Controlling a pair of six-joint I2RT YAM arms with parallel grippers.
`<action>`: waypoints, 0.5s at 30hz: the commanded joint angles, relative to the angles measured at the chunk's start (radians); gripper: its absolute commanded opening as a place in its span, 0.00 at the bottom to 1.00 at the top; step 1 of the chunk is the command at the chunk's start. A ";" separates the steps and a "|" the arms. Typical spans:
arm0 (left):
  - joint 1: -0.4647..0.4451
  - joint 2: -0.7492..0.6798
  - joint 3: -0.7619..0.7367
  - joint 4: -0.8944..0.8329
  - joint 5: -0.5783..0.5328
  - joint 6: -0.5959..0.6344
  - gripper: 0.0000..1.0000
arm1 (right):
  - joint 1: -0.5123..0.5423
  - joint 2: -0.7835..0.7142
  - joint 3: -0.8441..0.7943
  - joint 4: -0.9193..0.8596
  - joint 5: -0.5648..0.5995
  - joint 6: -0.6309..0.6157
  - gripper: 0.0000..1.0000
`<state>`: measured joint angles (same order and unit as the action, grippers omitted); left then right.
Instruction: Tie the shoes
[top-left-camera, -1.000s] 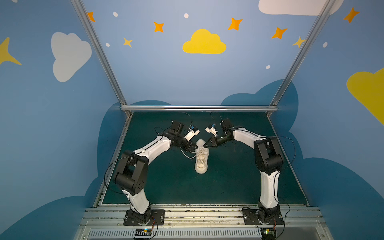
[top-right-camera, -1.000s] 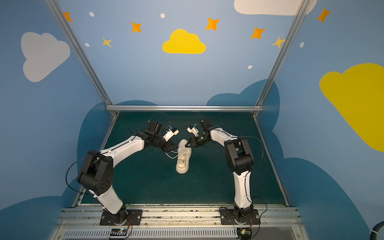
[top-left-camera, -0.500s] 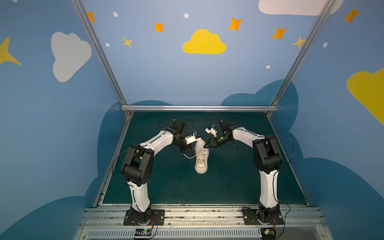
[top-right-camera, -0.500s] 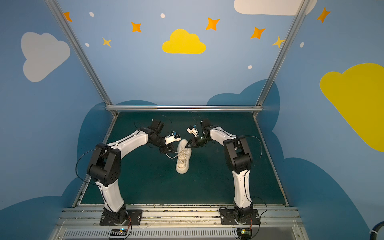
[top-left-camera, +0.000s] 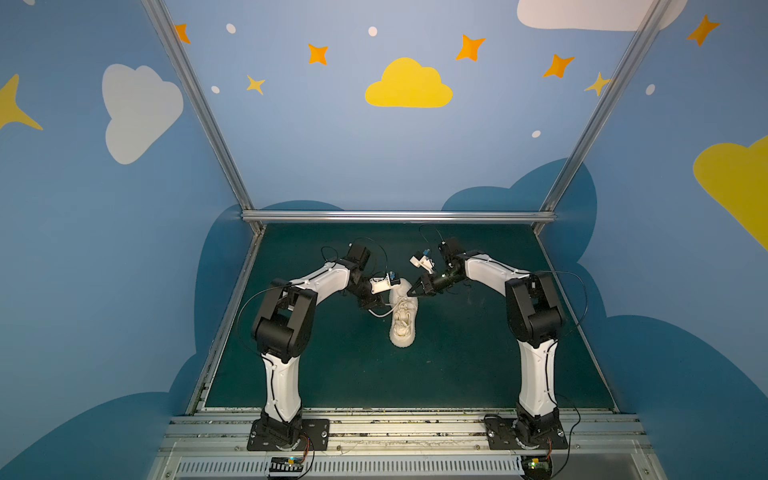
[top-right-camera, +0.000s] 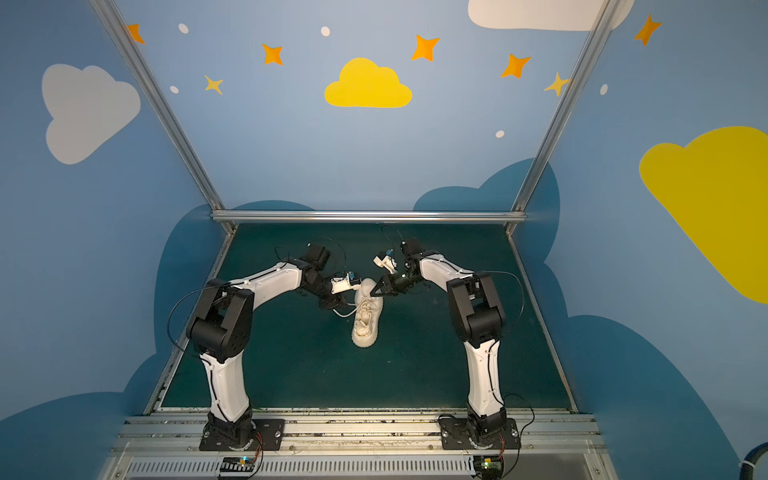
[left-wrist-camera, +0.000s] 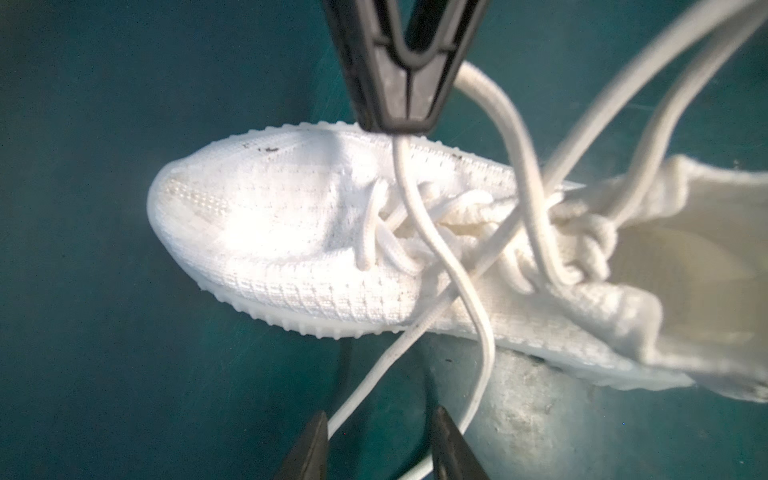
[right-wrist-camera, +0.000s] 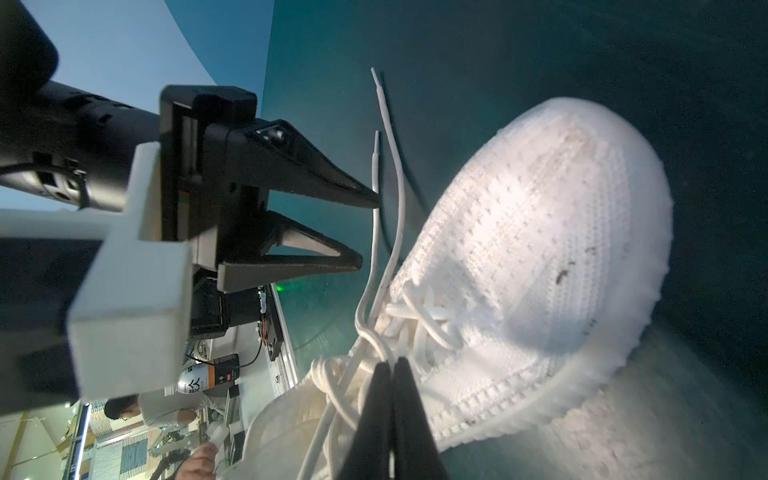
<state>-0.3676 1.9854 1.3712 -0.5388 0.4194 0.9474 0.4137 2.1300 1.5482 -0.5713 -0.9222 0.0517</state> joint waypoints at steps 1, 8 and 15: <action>0.001 0.026 0.019 0.006 0.002 0.043 0.42 | -0.004 0.021 0.005 -0.013 -0.020 -0.006 0.03; -0.005 0.060 0.039 0.016 -0.011 0.054 0.41 | -0.006 0.018 0.002 -0.015 -0.020 -0.004 0.03; -0.019 0.075 0.025 0.058 -0.054 0.071 0.35 | -0.007 0.018 -0.001 -0.019 -0.022 -0.006 0.03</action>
<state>-0.3817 2.0357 1.3819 -0.4942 0.3740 0.9962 0.4129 2.1338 1.5482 -0.5732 -0.9268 0.0517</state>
